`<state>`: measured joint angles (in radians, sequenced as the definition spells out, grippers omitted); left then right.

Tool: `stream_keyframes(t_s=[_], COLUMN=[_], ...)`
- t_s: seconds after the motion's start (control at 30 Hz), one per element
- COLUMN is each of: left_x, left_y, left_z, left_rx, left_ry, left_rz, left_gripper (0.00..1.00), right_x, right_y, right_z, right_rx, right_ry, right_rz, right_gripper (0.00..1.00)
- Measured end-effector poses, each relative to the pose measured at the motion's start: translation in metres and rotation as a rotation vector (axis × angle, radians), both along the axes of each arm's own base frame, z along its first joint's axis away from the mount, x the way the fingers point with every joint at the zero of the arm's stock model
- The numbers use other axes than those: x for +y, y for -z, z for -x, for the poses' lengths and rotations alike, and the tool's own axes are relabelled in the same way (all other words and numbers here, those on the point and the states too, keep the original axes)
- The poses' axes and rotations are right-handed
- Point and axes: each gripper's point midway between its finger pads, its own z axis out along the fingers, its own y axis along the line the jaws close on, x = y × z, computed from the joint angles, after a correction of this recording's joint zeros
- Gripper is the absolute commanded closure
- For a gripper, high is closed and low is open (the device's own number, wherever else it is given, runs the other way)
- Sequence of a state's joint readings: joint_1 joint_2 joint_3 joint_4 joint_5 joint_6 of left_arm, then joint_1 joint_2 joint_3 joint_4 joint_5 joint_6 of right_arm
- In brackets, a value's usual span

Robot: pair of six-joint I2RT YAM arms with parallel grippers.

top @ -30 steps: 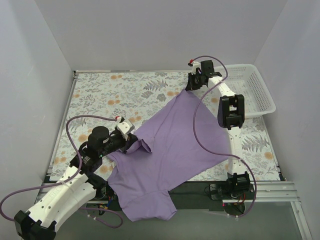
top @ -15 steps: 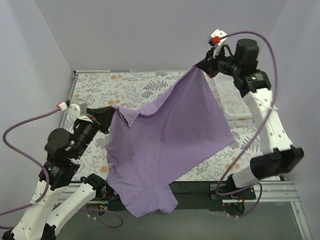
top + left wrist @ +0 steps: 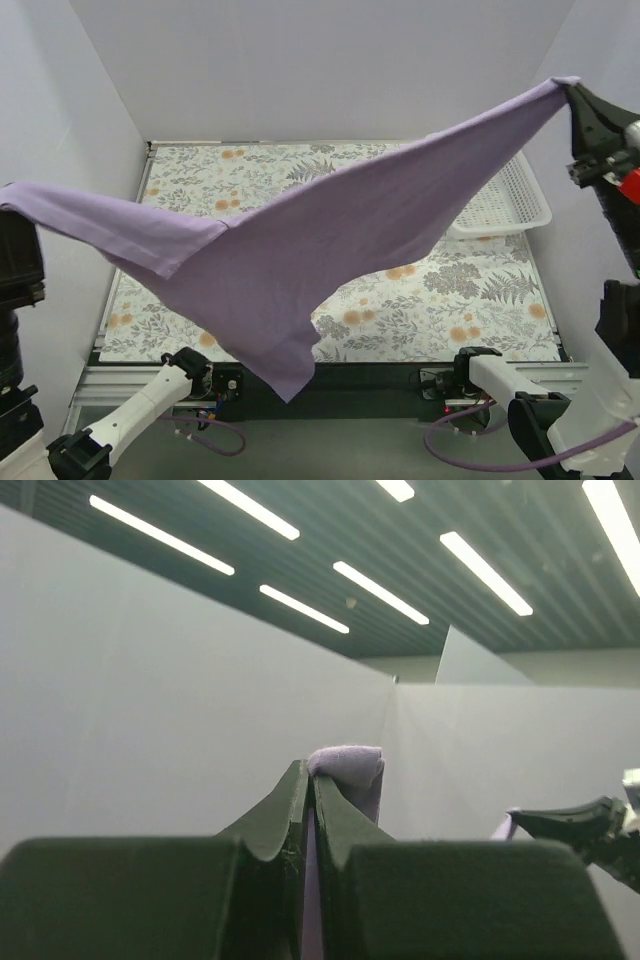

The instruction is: Fold and stack the t-shirts

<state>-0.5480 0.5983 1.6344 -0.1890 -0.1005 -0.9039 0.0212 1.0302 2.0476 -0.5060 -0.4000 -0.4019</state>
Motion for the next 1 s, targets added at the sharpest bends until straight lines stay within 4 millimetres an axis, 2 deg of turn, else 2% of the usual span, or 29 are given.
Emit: stream_keyframes(t_s=[0.17, 0.3, 0.37, 0.43, 0.53, 0.63, 0.73, 0.83, 0.87, 0.93, 1.0], left_x=[0.031, 0.048, 0.053, 0.055, 0.049, 0.032, 0.004, -0.028, -0.041, -0.059, -0.074], left_y=[-0.029, -0.041, -0.045, -0.047, -0.042, -0.025, 0.013, 0.079, 0.108, 0.163, 0.218], left_z=[0.04, 0.063, 0.069, 0.07, 0.056, 0.02, -0.042, -0.115, -0.146, -0.19, -0.23], left_rx=[-0.108, -0.166, -0.185, -0.193, -0.169, -0.1, 0.017, 0.184, 0.252, 0.364, 0.466], left_ry=[-0.052, -0.094, -0.112, -0.13, -0.155, -0.18, -0.217, -0.268, -0.294, -0.338, -0.379], left_rz=[0.054, 0.061, 0.061, 0.053, 0.028, -0.011, -0.072, -0.165, -0.208, -0.283, -0.363], left_gripper=[1.0, 1.0, 1.0, 1.0, 1.0, 1.0, 1.0, 1.0, 1.0, 1.0, 1.0], right_x=[-0.027, -0.046, -0.05, -0.05, -0.045, -0.035, -0.025, -0.013, -0.01, -0.002, 0.004], right_y=[-0.065, -0.095, -0.1, -0.098, -0.087, -0.061, -0.018, 0.04, 0.065, 0.121, 0.172], right_z=[0.068, 0.102, 0.105, 0.1, 0.082, 0.045, -0.006, -0.068, -0.09, -0.137, -0.174], right_rx=[-0.244, -0.374, -0.395, -0.385, -0.335, -0.23, -0.075, 0.101, 0.173, 0.316, 0.439], right_ry=[0.141, 0.229, 0.246, 0.245, 0.223, 0.176, 0.127, 0.069, 0.053, 0.018, -0.003], right_rz=[-0.058, -0.116, -0.131, -0.132, -0.117, -0.096, -0.08, -0.075, -0.076, -0.08, -0.081], right_gripper=[0.99, 0.99, 0.99, 0.99, 0.99, 0.99, 0.99, 0.99, 0.99, 0.99, 0.99])
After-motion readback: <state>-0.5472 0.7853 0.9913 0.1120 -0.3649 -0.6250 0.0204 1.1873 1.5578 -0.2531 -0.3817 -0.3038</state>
